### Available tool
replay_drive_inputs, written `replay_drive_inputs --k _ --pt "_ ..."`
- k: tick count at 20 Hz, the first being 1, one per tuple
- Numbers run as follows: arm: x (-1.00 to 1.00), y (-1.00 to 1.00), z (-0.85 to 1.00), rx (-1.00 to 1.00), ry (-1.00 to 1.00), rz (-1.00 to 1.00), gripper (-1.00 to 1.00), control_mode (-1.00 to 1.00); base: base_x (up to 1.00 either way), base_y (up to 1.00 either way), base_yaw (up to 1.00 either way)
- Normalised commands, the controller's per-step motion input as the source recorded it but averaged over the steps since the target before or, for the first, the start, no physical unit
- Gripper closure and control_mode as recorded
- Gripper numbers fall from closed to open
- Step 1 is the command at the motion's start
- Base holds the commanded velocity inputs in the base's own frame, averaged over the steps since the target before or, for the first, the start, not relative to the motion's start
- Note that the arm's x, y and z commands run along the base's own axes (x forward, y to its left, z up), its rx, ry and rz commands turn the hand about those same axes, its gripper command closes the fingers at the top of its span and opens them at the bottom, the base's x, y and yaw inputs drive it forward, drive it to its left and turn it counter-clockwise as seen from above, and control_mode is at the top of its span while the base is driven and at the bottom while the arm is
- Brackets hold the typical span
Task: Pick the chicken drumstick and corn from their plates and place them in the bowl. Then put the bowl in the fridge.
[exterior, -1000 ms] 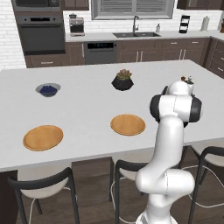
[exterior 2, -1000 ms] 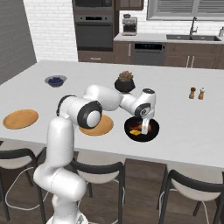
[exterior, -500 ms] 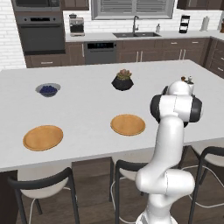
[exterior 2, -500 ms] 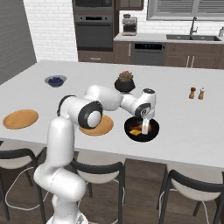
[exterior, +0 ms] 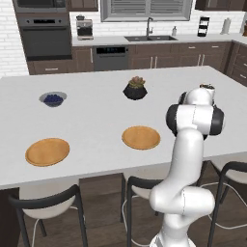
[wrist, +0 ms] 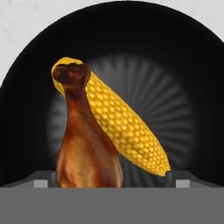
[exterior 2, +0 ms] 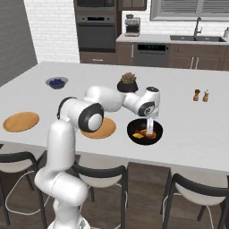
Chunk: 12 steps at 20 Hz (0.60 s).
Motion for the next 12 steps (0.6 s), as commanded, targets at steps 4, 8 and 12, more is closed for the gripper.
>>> replay_drive_inputs --k 4,8,12 --pt "0.01 0.00 0.54 0.00 0.03 0.11 -1.00 -1.00 0.00 0.00 0.00" --pt "0.00 0.31 0.44 0.00 0.03 0.14 -1.00 -1.00 0.00 0.00 0.00" --pt "0.00 0.75 0.11 0.00 0.01 0.24 -1.00 -1.00 0.00 0.00 0.00"
